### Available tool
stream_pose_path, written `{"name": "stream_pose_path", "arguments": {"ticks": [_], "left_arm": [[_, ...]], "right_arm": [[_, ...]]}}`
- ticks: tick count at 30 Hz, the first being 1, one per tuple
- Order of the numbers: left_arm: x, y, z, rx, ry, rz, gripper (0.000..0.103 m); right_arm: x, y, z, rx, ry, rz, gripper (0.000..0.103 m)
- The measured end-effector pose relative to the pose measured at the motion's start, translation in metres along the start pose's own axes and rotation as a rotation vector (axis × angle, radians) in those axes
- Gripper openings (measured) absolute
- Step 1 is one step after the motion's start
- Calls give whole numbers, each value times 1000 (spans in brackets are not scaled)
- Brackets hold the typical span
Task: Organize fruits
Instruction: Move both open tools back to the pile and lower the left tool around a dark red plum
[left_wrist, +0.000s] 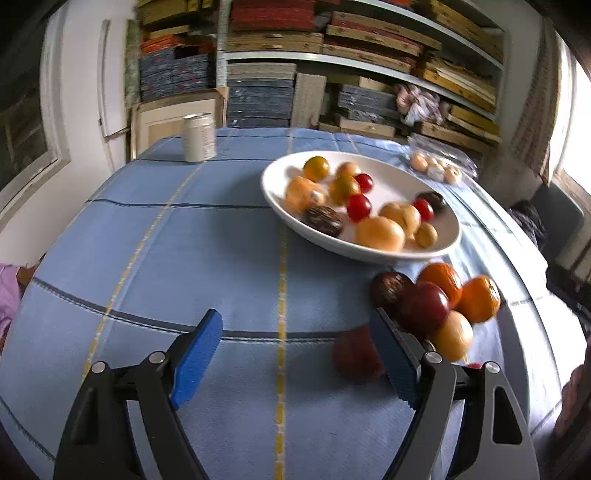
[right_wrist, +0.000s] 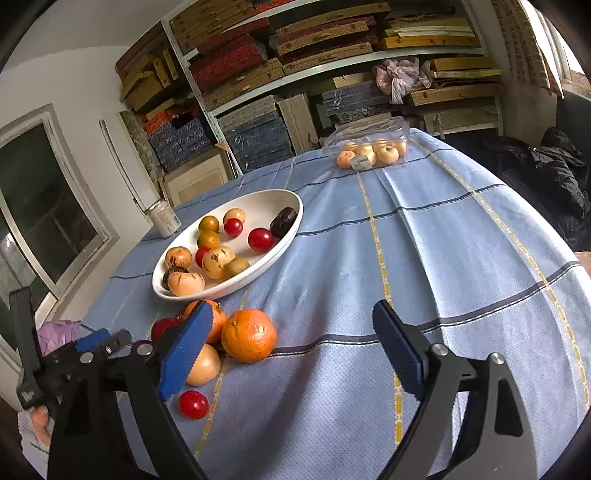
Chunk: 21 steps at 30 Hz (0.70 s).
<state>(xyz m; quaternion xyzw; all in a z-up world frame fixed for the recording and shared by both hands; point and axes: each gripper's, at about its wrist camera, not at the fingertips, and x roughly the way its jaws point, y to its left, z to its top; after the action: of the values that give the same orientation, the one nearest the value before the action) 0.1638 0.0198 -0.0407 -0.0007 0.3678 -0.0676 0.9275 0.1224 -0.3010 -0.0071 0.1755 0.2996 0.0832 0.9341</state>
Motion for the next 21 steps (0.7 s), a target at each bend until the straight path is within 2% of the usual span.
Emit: {"name": "stream_pose_path", "arguments": {"ticks": [3, 7, 11, 17, 19, 21], "left_arm": [[4, -5, 1, 21, 3, -2, 87], [8, -12, -2, 52, 25, -23, 87], [13, -19, -5, 90, 33, 0, 89], [14, -12, -8, 69, 54, -24, 90], [10, -8, -10, 56, 50, -33, 87], [7, -3, -11, 33, 43, -49, 79]], "right_arm": [[-1, 1, -1, -7, 0, 2, 88], [-1, 2, 0, -10, 4, 3, 88], [-1, 3, 0, -10, 6, 3, 88], [0, 3, 0, -9, 10, 0, 89], [1, 2, -1, -5, 10, 0, 89], [1, 2, -1, -5, 9, 1, 89]]}}
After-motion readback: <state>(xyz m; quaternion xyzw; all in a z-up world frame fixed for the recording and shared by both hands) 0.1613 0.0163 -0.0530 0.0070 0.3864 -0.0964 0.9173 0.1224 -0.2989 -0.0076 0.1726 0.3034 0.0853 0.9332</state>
